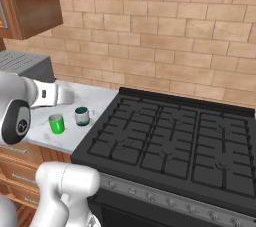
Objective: Clear the mugs and bowl far away from the sink.
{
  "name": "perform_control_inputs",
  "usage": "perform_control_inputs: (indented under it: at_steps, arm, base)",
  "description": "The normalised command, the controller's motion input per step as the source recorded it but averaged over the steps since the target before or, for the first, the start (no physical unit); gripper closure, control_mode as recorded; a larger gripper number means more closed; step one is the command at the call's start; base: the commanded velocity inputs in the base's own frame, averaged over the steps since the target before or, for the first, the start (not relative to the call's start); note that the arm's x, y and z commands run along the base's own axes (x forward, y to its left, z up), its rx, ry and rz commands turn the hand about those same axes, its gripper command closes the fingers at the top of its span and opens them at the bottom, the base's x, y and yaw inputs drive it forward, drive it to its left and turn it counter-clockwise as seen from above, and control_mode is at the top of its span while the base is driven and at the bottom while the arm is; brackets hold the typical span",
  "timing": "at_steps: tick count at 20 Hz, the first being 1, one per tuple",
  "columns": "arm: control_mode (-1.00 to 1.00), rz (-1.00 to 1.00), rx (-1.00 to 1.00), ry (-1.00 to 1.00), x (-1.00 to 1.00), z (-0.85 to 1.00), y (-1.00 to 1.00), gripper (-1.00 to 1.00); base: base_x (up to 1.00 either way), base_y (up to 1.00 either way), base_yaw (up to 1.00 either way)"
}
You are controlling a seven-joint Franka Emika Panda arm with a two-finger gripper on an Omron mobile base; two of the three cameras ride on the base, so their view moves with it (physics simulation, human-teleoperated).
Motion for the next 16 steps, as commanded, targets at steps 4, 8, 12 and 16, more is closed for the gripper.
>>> perform_control_inputs:
  at_steps: [4, 8, 12, 16]
  arm:
    - [-1.0, -0.06, 0.05, -0.01, -0.4, 0.0, 0.0, -1.0]
    - [1.0, -0.04, 0.03, -0.06, -0.37, 0.05, 0.0, -1.0]
    - [1.0, 0.0, 0.0, 0.0, 0.0, 0.0, 0.0, -1.0]
    - [1.0, 0.0, 0.0, 0.0, 0.0, 0.0, 0.0, -1.0]
  base:
    - [0.0, 0.0, 0.0]
    - [-0.46, -0.02, -0.06]
    - [-0.97, -0.04, -0.01]
    - [-0.79, 0.0, 0.34]
